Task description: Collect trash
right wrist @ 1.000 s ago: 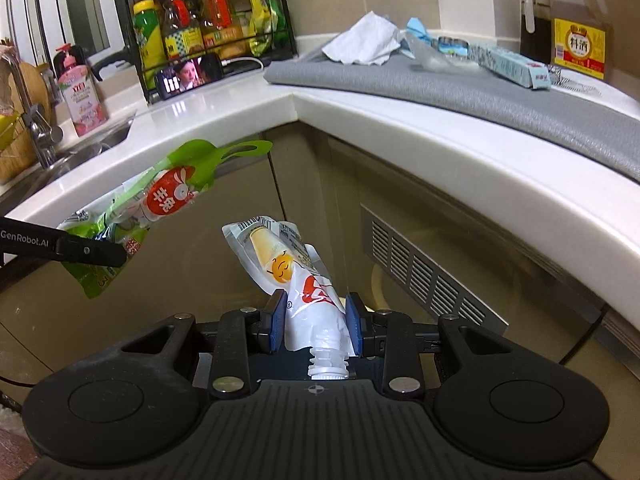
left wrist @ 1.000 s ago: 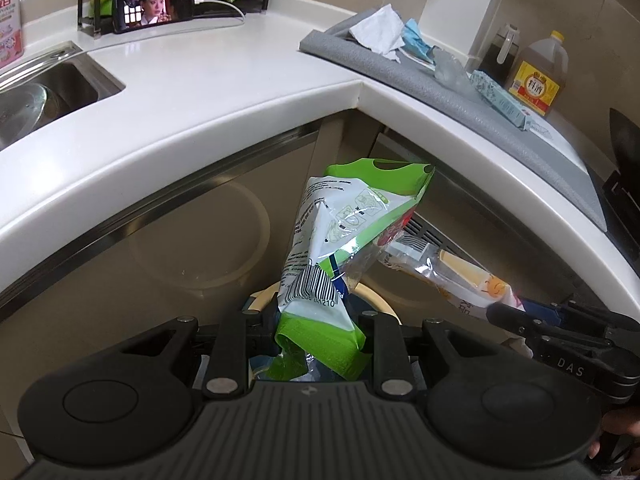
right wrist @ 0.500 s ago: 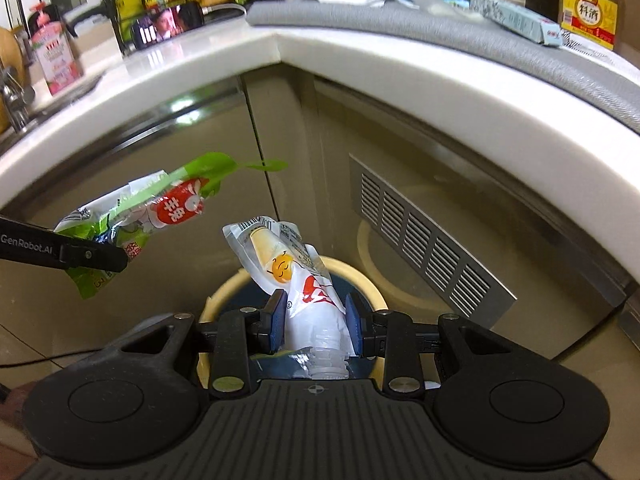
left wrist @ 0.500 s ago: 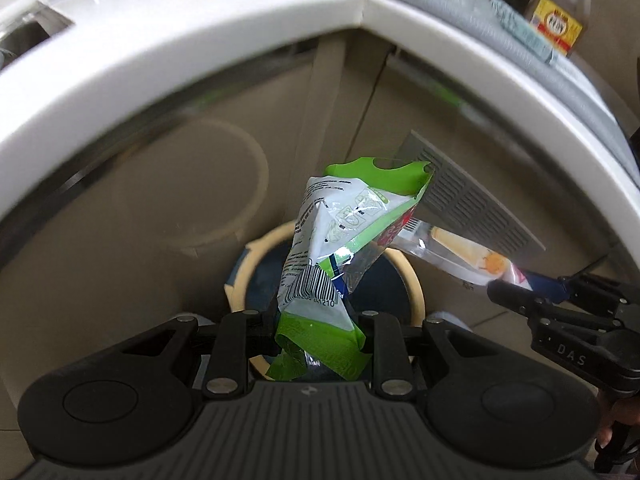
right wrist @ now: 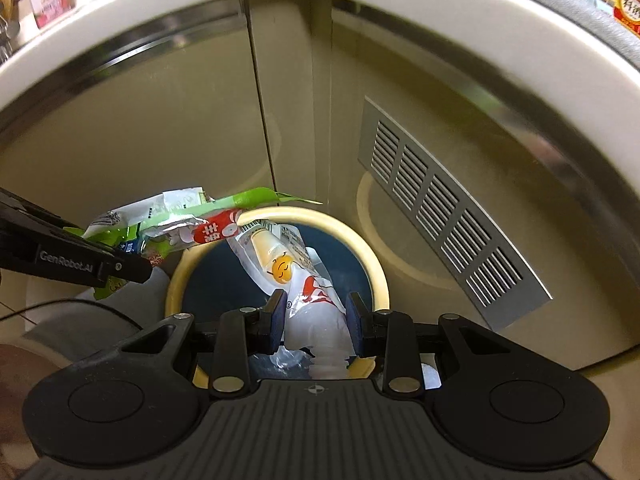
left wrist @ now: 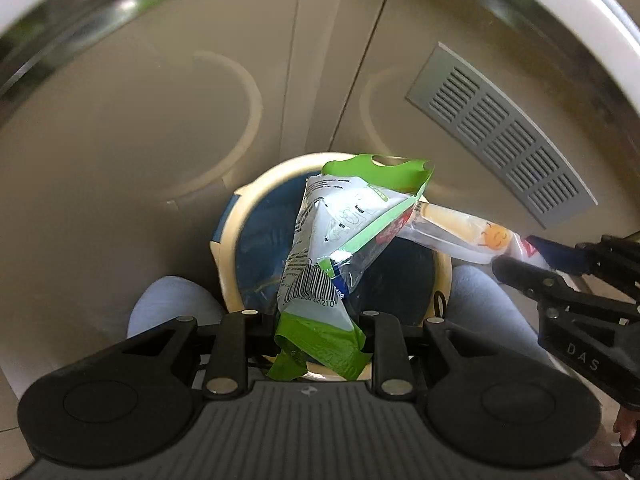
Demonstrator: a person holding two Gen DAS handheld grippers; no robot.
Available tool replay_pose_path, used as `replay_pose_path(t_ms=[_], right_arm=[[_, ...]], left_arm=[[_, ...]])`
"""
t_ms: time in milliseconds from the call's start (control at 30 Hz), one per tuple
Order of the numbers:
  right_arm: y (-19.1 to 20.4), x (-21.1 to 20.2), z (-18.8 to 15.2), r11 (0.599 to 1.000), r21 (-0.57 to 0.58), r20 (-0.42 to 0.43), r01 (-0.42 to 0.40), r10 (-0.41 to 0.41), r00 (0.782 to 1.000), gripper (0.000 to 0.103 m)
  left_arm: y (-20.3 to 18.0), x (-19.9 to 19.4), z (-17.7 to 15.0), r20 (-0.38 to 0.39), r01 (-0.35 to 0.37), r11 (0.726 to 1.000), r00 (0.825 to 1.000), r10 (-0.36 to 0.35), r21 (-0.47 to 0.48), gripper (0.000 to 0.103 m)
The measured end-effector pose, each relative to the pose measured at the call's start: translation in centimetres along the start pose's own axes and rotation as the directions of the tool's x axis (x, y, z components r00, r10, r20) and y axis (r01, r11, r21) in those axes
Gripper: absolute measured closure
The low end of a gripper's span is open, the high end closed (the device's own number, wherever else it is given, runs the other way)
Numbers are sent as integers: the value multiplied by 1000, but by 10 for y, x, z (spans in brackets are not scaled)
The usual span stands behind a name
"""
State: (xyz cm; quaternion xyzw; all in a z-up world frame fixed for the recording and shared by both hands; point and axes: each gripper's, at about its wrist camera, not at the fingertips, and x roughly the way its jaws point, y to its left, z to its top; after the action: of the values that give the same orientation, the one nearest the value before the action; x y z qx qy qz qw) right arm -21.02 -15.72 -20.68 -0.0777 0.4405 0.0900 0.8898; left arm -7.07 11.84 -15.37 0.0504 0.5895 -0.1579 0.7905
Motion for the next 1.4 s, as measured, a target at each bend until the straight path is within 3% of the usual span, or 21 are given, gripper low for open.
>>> replay_pose_path(t_ms=[533,800,867,933,967,1033,1100,1233,1400], right_arm=[[8,52,14,997,-74,-129,15,-24,991,68],[16,64,19,997,-73,-156,25,-36,987,66],[14,64,19,998,-52,-150,21,-29,988,63],[11,66,21,1000,-20,-146,8,-11,989,58],[9,65,22,1000,-2,-142,-5,5,990,56],[6,63,25,999,33,-139,-18,22,990,31],[6,56,27,999,50,-119,-12,18,993,24],[8,41,26,999,52,-117,-14,20,993,23],[14,7,15,997,49,-95,-52,56,994,17]], left_arm=[[-3,54,8,-94,-62,997,993,66,40,75],[-4,59,10,-97,-80,995,992,86,64,71],[-4,60,11,-84,-90,994,992,96,69,59],[-4,57,10,-65,-99,993,993,103,68,28],[-3,54,10,-55,-105,992,993,109,64,19],[-2,47,10,-23,-110,992,993,112,58,1],[-1,40,8,-11,-122,991,992,123,50,0],[3,25,1,-16,-110,993,994,111,47,0],[2,-13,-17,52,-127,991,991,125,39,0]])
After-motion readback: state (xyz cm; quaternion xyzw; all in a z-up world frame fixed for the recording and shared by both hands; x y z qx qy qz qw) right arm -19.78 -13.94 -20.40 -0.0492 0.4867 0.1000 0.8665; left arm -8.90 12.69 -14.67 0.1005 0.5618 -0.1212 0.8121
